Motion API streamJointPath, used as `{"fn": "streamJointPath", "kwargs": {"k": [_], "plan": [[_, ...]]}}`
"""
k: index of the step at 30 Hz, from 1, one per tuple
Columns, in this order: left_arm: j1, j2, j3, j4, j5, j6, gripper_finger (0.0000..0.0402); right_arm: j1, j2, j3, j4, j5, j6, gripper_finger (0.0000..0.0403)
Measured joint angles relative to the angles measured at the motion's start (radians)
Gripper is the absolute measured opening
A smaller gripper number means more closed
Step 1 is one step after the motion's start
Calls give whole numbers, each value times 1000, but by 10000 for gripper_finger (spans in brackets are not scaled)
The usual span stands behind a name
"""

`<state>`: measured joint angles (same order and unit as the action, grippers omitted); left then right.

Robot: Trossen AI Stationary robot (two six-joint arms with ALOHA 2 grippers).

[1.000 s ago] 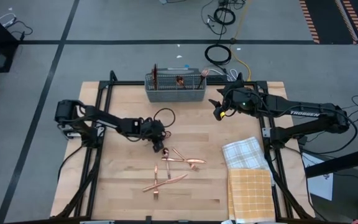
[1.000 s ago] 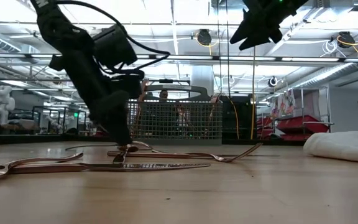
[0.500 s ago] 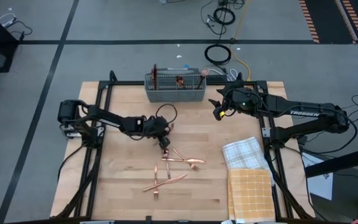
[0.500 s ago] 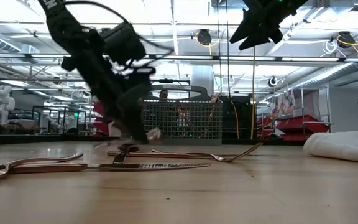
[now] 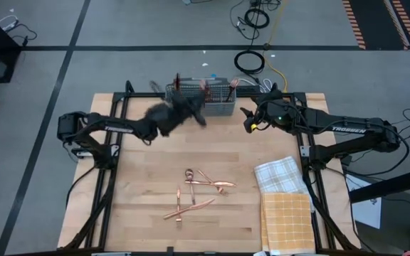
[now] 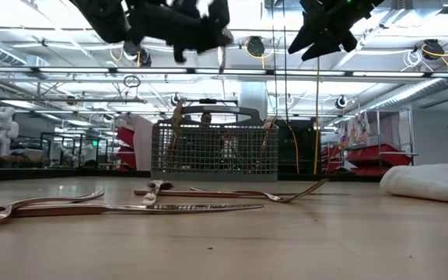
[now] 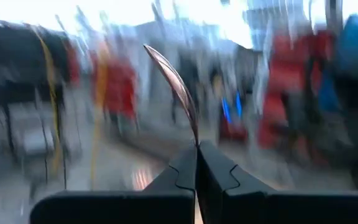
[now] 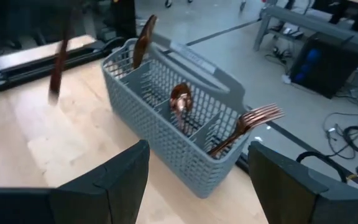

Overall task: Sort silverware
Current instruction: Put the left bronze spoon into the gray silverware rack

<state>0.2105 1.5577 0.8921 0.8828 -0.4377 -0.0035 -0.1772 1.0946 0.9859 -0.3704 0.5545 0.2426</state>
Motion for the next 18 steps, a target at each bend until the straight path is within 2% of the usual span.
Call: {"fn": "streamJointPath", "kwargs": {"k": [2, 5, 9, 12, 16, 18], "plan": [[60, 20, 2, 131, -5, 6, 3, 0, 0, 0, 6, 7, 0, 256], [140, 69, -1, 242, 27, 9, 3, 0, 0, 0, 0, 21, 6, 256], [184, 169, 3, 404, 72, 22, 3, 0, 0, 0, 0, 21, 17, 256], [185, 244, 19, 427, 71, 67, 3, 0, 0, 0, -1, 22, 25, 256], [157, 334, 74, 436, 59, 273, 3, 0, 0, 0, -1, 22, 27, 256], [150, 376, 112, 445, 48, 320, 3, 0, 0, 0, -1, 22, 29, 256]]}}
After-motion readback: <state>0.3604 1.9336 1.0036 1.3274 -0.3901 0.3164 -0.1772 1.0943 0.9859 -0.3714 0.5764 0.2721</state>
